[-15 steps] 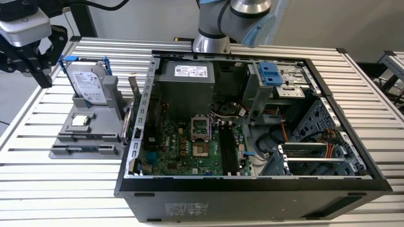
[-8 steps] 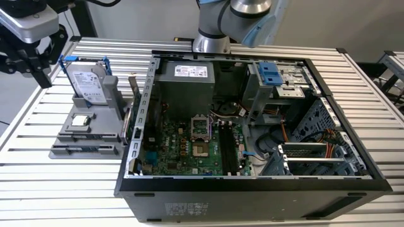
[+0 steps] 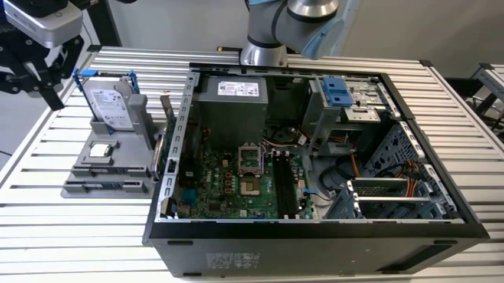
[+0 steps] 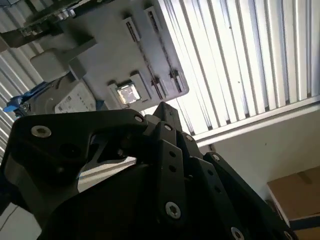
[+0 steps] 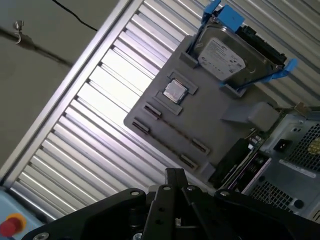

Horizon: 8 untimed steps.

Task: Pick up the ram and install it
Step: 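Pick up the ram and move it above insertion slot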

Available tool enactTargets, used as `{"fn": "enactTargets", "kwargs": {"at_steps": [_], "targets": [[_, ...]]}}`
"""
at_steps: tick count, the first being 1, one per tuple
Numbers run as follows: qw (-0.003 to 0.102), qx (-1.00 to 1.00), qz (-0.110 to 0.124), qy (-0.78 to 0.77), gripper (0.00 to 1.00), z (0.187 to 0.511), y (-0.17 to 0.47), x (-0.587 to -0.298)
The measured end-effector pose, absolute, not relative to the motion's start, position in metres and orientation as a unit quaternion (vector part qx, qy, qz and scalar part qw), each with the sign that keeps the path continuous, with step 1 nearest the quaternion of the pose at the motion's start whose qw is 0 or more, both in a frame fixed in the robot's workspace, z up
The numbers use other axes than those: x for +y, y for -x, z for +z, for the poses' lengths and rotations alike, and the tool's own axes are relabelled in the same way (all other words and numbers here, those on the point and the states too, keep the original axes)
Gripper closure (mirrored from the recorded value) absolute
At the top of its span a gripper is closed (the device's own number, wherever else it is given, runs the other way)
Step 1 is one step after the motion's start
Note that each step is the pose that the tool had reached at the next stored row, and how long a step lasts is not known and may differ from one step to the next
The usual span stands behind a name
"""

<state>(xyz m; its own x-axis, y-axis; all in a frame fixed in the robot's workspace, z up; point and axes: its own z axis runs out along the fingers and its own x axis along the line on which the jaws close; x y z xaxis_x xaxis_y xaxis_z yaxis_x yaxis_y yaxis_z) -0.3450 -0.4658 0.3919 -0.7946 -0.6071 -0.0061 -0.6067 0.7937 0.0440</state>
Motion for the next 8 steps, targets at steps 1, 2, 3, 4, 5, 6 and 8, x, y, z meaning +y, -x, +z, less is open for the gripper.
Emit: {"fn": "enactTargets", "kwargs": {"at_steps": [1,2,3,4,5,6,8], "targets": [[0.004,-0.944,-0.022,-0.329,1.0,0.3919,0.345,-0.4658],[0.005,-0.941,-0.022,-0.338,1.0,0.3919,0.345,-0.4657],[0.005,-0.938,-0.022,-0.346,1.0,0.3919,0.345,-0.4658],[0.005,-0.935,-0.022,-0.355,1.0,0.3919,0.345,-0.4658],[0.005,-0.931,-0.021,-0.363,1.0,0.3919,0.345,-0.4658],[0.005,-0.928,-0.021,-0.372,1.0,0.3919,0.345,-0.4658],[0.006,-0.921,-0.021,-0.389,1.0,0.3919,0.345,-0.4658]]}}
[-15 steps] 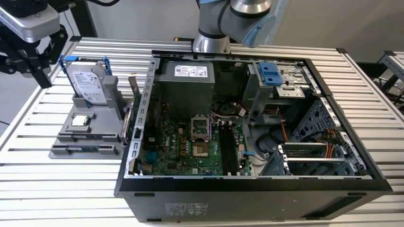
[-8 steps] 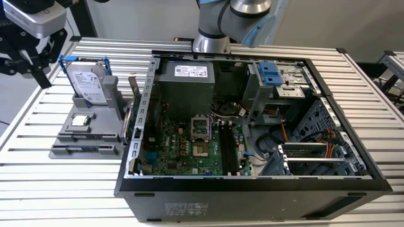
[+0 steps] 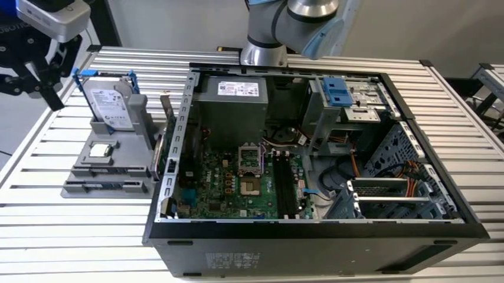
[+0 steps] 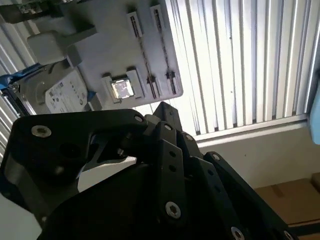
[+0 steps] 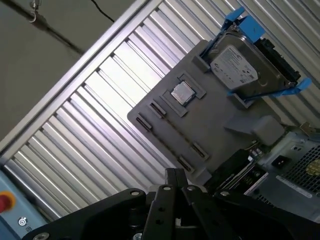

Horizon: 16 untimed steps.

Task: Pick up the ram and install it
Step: 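Pick up the ram and move it above insertion slot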

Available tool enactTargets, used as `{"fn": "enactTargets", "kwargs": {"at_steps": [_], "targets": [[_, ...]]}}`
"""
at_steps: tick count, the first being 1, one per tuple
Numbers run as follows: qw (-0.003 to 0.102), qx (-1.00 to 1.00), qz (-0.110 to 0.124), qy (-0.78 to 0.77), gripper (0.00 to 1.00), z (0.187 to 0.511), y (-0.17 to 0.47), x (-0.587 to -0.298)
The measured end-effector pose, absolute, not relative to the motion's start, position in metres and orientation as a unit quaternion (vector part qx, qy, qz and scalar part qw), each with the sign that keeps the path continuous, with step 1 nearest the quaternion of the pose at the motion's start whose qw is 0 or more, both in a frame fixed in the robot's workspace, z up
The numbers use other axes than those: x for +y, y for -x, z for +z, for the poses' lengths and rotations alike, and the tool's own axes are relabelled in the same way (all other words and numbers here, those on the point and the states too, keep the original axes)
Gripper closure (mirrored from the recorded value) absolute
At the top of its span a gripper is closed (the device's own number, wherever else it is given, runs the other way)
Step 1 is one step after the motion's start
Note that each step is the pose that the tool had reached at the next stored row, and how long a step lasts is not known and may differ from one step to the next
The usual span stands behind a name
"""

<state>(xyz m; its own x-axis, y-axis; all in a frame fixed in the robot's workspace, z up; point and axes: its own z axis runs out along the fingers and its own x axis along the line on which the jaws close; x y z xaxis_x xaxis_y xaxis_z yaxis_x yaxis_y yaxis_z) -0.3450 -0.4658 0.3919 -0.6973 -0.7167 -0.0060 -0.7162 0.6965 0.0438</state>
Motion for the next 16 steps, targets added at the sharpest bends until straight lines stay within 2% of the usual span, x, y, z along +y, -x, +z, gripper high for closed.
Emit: {"fn": "enactTargets", "kwargs": {"at_steps": [16], "targets": [[0.009,-0.856,-0.02,-0.516,1.0,0.3919,0.3451,-0.4658]]}}
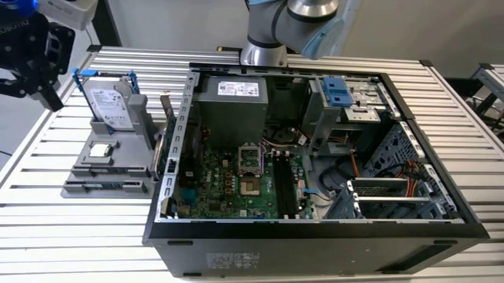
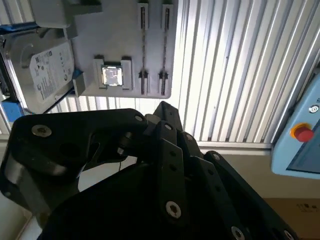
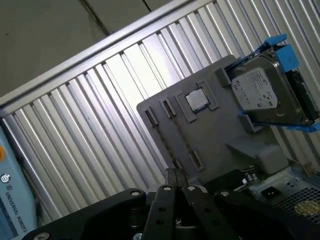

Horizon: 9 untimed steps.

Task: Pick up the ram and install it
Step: 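Pick up the ram and move it above insertion slot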

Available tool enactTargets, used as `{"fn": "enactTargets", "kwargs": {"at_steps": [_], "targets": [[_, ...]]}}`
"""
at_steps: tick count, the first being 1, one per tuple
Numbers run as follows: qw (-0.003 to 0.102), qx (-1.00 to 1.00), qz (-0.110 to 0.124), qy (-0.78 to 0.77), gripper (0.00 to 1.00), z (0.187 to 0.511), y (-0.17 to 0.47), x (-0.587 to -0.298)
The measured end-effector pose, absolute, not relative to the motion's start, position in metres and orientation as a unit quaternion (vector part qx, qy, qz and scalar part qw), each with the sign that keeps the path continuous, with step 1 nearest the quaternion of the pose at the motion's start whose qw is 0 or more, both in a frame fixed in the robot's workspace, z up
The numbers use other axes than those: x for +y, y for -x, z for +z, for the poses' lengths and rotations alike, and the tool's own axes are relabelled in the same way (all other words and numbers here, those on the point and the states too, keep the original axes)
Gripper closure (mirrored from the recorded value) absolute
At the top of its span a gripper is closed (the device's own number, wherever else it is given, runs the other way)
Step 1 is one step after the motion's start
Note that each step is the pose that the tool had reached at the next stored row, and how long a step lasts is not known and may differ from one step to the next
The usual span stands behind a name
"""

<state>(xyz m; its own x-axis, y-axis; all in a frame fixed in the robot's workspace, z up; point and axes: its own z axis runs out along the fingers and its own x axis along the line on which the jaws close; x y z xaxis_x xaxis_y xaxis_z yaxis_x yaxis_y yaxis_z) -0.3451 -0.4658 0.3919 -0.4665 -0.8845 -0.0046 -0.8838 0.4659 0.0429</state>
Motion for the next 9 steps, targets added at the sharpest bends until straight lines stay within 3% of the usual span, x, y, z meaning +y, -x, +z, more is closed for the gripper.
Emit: {"fn": "enactTargets", "kwargs": {"at_steps": [9], "targets": [[0.012,-0.811,-0.017,-0.584,1.0,0.3919,0.3452,-0.4658]]}}
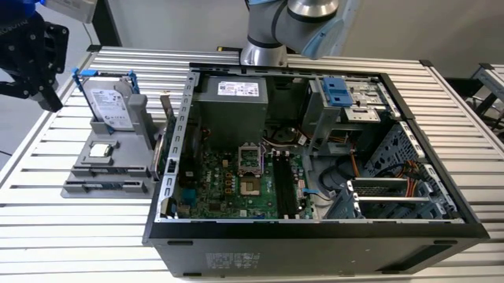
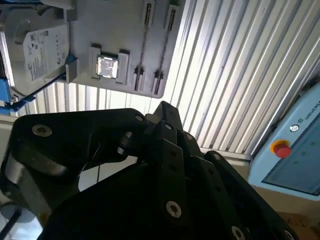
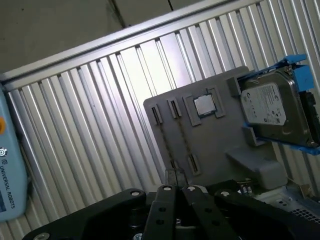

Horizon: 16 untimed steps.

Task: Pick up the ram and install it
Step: 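Pick up the ram and move it above insertion slot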

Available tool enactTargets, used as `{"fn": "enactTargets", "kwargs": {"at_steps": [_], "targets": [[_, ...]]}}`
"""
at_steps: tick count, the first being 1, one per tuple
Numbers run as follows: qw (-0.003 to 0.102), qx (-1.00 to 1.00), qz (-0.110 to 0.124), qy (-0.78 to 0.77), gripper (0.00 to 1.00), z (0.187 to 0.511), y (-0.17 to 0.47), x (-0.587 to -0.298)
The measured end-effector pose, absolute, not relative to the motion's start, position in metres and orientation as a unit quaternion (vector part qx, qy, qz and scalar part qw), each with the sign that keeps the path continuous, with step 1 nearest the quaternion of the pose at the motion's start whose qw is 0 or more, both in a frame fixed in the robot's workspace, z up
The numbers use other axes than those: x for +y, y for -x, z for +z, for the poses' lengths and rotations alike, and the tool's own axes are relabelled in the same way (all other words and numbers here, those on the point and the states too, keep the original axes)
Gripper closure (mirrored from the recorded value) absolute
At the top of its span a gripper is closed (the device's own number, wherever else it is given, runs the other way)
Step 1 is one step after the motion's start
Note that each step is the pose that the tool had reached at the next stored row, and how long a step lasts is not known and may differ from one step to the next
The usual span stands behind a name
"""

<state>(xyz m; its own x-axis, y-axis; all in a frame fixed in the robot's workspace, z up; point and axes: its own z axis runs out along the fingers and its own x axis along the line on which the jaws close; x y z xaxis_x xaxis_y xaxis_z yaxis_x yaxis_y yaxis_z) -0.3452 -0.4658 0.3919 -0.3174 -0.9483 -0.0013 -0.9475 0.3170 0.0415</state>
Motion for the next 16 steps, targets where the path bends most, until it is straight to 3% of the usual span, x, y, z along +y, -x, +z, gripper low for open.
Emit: {"fn": "enactTargets", "kwargs": {"at_steps": [16], "targets": [[0.013,-0.722,-0.017,-0.691,1.0,0.3919,0.3454,-0.4657]]}}
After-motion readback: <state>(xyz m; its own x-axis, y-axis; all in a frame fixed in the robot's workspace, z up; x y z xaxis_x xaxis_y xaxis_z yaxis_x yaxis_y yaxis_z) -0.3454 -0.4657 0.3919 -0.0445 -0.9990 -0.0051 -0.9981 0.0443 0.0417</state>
